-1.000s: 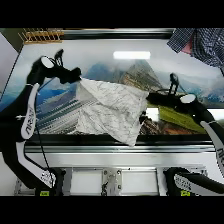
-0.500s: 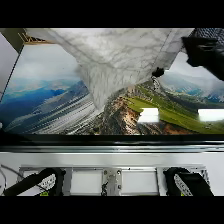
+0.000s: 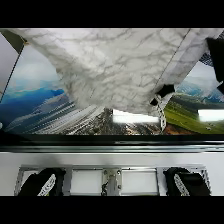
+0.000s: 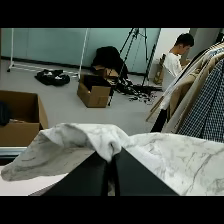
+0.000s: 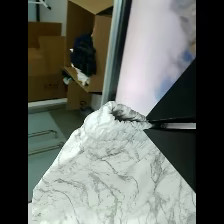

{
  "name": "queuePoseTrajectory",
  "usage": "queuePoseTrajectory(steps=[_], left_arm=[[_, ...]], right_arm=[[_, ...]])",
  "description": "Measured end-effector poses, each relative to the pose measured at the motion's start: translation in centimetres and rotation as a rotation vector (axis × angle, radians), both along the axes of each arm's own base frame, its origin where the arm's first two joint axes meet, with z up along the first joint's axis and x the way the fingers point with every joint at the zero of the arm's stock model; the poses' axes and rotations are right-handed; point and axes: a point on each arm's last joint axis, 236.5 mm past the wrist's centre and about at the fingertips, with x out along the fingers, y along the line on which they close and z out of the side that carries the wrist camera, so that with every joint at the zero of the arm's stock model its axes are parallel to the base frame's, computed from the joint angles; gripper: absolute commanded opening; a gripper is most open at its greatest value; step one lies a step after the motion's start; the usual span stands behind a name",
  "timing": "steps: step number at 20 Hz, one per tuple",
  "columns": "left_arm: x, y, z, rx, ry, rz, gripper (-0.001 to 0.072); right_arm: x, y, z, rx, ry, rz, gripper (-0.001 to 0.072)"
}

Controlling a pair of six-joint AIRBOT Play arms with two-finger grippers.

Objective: Fold the clothes and pants, and hang the long-sleeved shirts on hangers.

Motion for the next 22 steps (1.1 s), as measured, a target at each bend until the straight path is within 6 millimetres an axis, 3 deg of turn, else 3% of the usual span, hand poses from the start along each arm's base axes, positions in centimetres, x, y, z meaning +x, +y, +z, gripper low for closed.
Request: queuePoseTrajectory(steps=[3, 6, 9, 11, 14, 15, 16, 17, 20, 22], left_arm=[[1.8, 0.2, -2.0, -0.009, 0.045, 0.005, 0.0006], [6.1, -0.1, -6.1, -0.015, 0.155, -0.008, 0.0006], [11.1, -2.3, -11.6, -0.010, 0.289, -0.060, 0.0006], [14.5, -5.0, -16.4, 0.027, 0.383, -0.114, 0.0006], [18.7, -8.5, -23.2, 0.076, 0.489, -0.165, 0.0006], [19.9, -9.5, -25.4, 0.091, 0.519, -0.173, 0.0070], [20.9, -10.1, -27.4, 0.109, 0.548, -0.178, 0.0455], [21.9, -10.5, -29.2, 0.129, 0.576, -0.179, 0.0670], [23.7, -9.3, -33.1, 0.138, 0.671, -0.152, 0.0668], [24.0, -5.9, -35.8, 0.110, 0.771, -0.093, 0.0668]], right_arm=[[1.2, -1.1, -4.0, -0.038, 0.164, -0.049, 0.0022], [4.0, -3.2, -8.8, -0.085, 0.334, -0.133, 0.0023], [7.8, -5.1, -14.9, -0.147, 0.511, -0.199, 0.0022], [10.6, -6.6, -19.4, -0.199, 0.621, -0.240, 0.0022], [15.1, -9.0, -24.7, -0.248, 0.695, -0.317, 0.0031], [16.5, -9.8, -25.8, -0.247, 0.698, -0.344, 0.0141], [17.7, -10.7, -26.7, -0.231, 0.704, -0.376, 0.0431], [18.7, -11.7, -27.3, -0.215, 0.702, -0.408, 0.0657], [19.8, -14.0, -27.9, -0.164, 0.707, -0.479, 0.0654], [19.3, -14.9, -27.3, -0.146, 0.706, -0.505, 0.0654]])
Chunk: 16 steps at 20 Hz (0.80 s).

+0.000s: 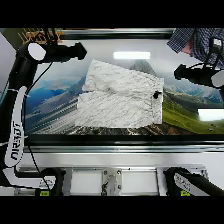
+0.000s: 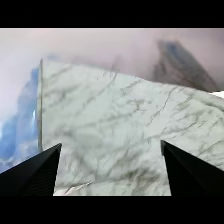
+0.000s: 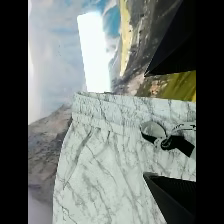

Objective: Fold the clothes and pants, and hang the long-sleeved shirts on hangers.

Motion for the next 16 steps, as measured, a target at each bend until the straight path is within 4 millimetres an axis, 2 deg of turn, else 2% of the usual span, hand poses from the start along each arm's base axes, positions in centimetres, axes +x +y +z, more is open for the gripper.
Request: queuePoseTrajectory(steps=[2, 3, 5, 7, 8, 10, 12, 14, 16], left_arm=[[-1.4, 4.2, -3.6, -0.006, 0.127, 0.080, 0.0668], [-2.9, 6.2, -5.9, -0.011, 0.202, 0.119, 0.0668], [-7.3, 9.4, -10.9, -0.024, 0.360, 0.190, 0.0668], [-12.7, 10.9, -16.0, -0.058, 0.516, 0.245, 0.0668], [-15.5, 10.9, -18.3, -0.089, 0.585, 0.270, 0.0668], [-19.6, 10.5, -21.9, -0.152, 0.676, 0.317, 0.0668], [-22.4, 9.4, -24.4, -0.216, 0.737, 0.355, 0.0668], [-23.7, 8.1, -25.9, -0.263, 0.769, 0.370, 0.0668], [-23.7, 6.5, -26.5, -0.304, 0.784, 0.364, 0.0668]], right_arm=[[-1.5, -0.2, 0.7, 0.003, 0.014, -0.008, 0.0654], [-2.4, 0.0, 0.9, 0.006, 0.025, -0.004, 0.0654], [-4.3, 0.7, 1.0, 0.011, 0.047, 0.008, 0.0654], [-6.0, 1.8, 0.8, 0.018, 0.066, 0.031, 0.0654], [-6.7, 2.3, 0.7, 0.019, 0.071, 0.044, 0.0654], [-7.6, 3.5, 0.4, 0.021, 0.084, 0.073, 0.0654], [-8.2, 4.7, 0.2, 0.022, 0.091, 0.102, 0.0654], [-8.5, 5.6, 0.0, 0.023, 0.097, 0.125, 0.0654], [-8.7, 6.1, 0.0, 0.022, 0.098, 0.139, 0.0654]])
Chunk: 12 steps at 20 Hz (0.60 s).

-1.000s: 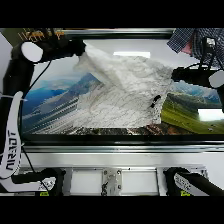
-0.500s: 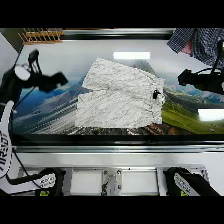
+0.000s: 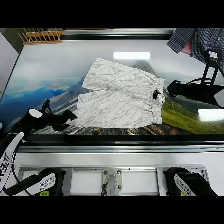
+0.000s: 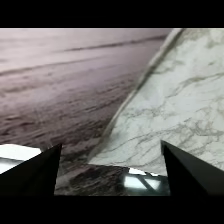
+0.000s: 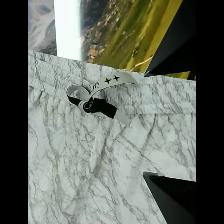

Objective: Fold the clothes and pants, and hang the long-sleeved shirts on hangers.

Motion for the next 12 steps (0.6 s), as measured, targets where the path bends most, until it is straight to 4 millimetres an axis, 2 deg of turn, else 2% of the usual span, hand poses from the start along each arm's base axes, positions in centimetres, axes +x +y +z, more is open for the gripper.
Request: queuePoseTrajectory(steps=[2, 3, 4, 5, 6, 8, 10, 12], left_arm=[[0.3, -1.5, -0.4, -0.020, 0.005, -0.018, 0.0667], [0.7, -2.1, -0.5, -0.022, 0.002, -0.032, 0.0609], [1.1, -2.7, -0.6, -0.021, -0.003, -0.047, 0.0454], [1.5, -3.1, -0.7, -0.016, -0.010, -0.061, 0.0332], [1.9, -3.5, -0.7, -0.013, -0.016, -0.074, 0.0255], [2.4, -4.3, -0.6, -0.006, -0.027, -0.102, 0.0008], [2.8, -4.9, -0.3, -0.010, -0.041, -0.116, 0.0007], [3.0, -5.0, 0.2, -0.007, -0.054, -0.127, 0.0007]], right_arm=[[-0.1, 0.3, 0.0, 0.000, 0.001, 0.007, 0.0655], [-0.2, 0.4, -0.1, 0.000, 0.003, 0.010, 0.0654], [-0.2, 0.4, -0.1, 0.000, 0.003, 0.011, 0.0655], [-0.2, 0.4, -0.1, 0.000, 0.003, 0.012, 0.0655], [-0.2, 0.4, -0.1, 0.000, 0.006, 0.013, 0.0655], [-0.3, 0.5, -0.2, 0.000, 0.010, 0.014, 0.0656], [-0.7, 0.5, -0.8, -0.001, 0.032, 0.016, 0.0656], [-1.6, -0.1, -2.3, -0.003, 0.088, 0.005, 0.0657]])
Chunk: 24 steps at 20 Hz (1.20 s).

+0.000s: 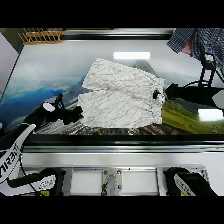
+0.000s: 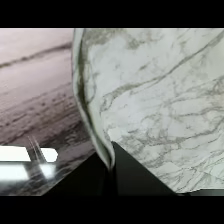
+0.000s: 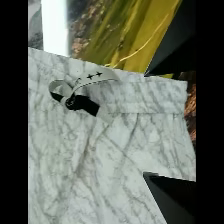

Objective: Fold the clothes and pants, and hang the long-sleeved shirts on hangers.

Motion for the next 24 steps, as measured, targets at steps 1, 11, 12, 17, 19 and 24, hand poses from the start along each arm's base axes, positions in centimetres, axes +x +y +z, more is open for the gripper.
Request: queuePoseTrajectory(steps=[1, 11, 12, 17, 19, 24], left_arm=[[0.2, 0.2, 0.3, 0.006, -0.013, -0.003, 0.0007], [0.1, 1.1, 2.6, 0.045, -0.078, -0.068, 0.0007], [0.0, 0.8, 2.6, 0.046, -0.079, -0.077, 0.0007], [-0.4, -0.2, 2.7, 0.047, -0.082, -0.113, 0.0007], [-0.4, -0.3, 2.7, 0.048, -0.083, -0.116, 0.0007], [-0.4, -0.4, 2.7, 0.048, -0.083, -0.119, 0.0007]], right_arm=[[-0.7, -0.7, -1.3, -0.001, 0.044, -0.016, 0.0657], [-8.0, -3.0, -19.4, 0.447, 0.406, -0.549, 0.0658], [-7.7, -2.4, -20.2, 0.495, 0.396, -0.570, 0.0658], [-4.7, 0.0, -21.6, 0.643, 0.315, -0.609, 0.0657], [-3.8, 0.4, -21.9, 0.667, 0.281, -0.619, 0.0656], [-3.0, 0.7, -22.9, 0.657, 0.255, -0.617, 0.0347]])
